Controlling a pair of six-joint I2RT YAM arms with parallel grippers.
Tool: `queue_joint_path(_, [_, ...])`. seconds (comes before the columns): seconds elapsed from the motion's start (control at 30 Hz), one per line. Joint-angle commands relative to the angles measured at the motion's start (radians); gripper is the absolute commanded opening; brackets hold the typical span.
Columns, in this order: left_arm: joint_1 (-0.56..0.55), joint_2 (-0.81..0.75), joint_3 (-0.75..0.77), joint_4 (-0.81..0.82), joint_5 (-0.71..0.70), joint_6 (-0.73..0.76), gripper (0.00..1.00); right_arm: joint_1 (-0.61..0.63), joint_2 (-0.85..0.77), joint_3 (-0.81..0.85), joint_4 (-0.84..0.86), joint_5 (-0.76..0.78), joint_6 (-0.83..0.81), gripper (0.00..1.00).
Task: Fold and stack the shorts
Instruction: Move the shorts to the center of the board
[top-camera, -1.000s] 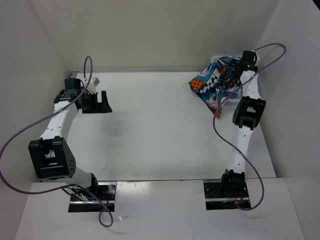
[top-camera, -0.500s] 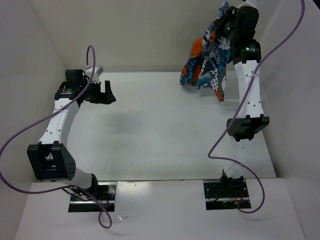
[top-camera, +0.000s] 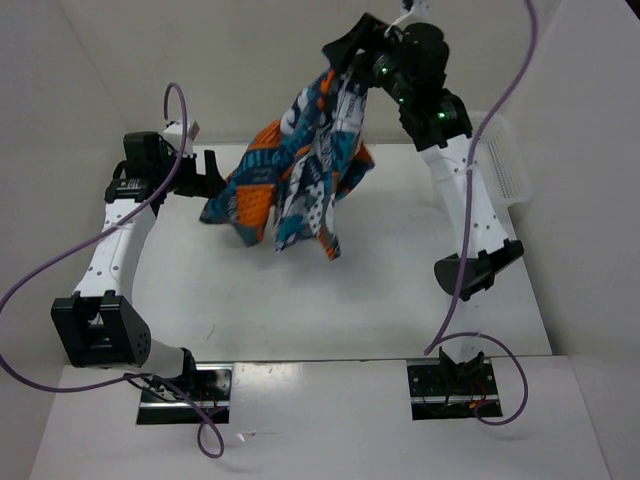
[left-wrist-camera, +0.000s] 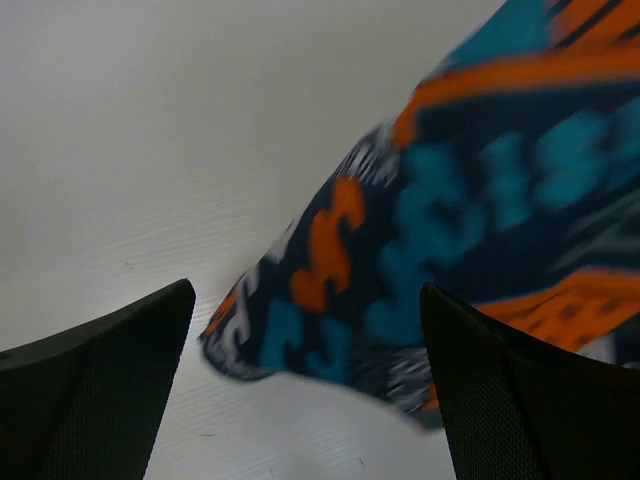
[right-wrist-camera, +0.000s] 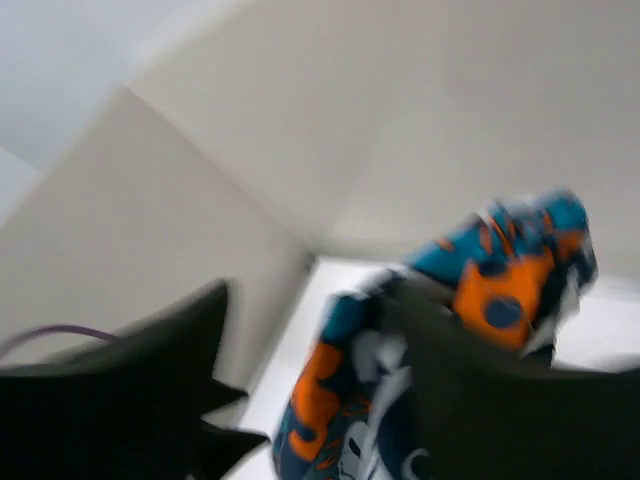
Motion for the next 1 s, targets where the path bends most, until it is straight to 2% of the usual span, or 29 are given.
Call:
queue_joint_path(0.0, [0.002, -0.048, 0.046, 0.021, -0.052, 0.004, 1.0, 0.042, 0.055, -0.148, -0.011, -0.032, 0.027, 0.86])
queue_joint_path(0.03, [0.002, -0.048, 0.034, 0.021, -0.063, 0.004, 1.0, 0.051, 0.041, -0.185, -0.011, -0.043, -0.028, 1.0])
queue_joint_path(0.13, [-0.007, -0.066, 0.011, -0.035, -0.075, 0.004, 1.0, 0.065, -0.06, -0.386, 0.058, -0.021, -0.123, 1.0])
queue_joint_path(0.2, [-0.021, -0.088, 0.0, -0.119, -0.037, 0.004, 1.0, 0.075, -0.188, -0.605, 0.163, 0.098, -0.145, 1.0])
queue_joint_path(0.3, [-0.099, -0.112, -0.06, -0.242, -0.037, 0.004, 1.0, 0.075, -0.33, -0.932, 0.311, 0.263, -0.209, 1.0])
queue_joint_path(0.37, [-0.196, -0.125, -0.128, -0.302, -0.037, 0.004, 1.0, 0.075, -0.426, -1.112, 0.436, 0.286, -0.309, 1.0])
queue_joint_path(0.47, [-0.345, -0.125, -0.201, -0.356, -0.067, 0.004, 1.0, 0.05, -0.422, -1.195, 0.455, 0.306, -0.31, 1.0])
queue_joint_path(0.63, [-0.574, -0.039, -0.285, -0.295, -0.055, 0.004, 1.0, -0.05, -0.263, -1.17, 0.442, 0.139, -0.221, 1.0])
queue_joint_path(0.77, [-0.702, 0.036, -0.33, -0.235, -0.106, 0.004, 1.0, -0.126, -0.212, -1.132, 0.396, 0.089, -0.04, 1.0])
queue_joint_path(0.97, [-0.822, 0.127, -0.348, -0.149, -0.109, 0.004, 1.0, -0.149, -0.264, -1.228, 0.415, 0.108, -0.058, 1.0])
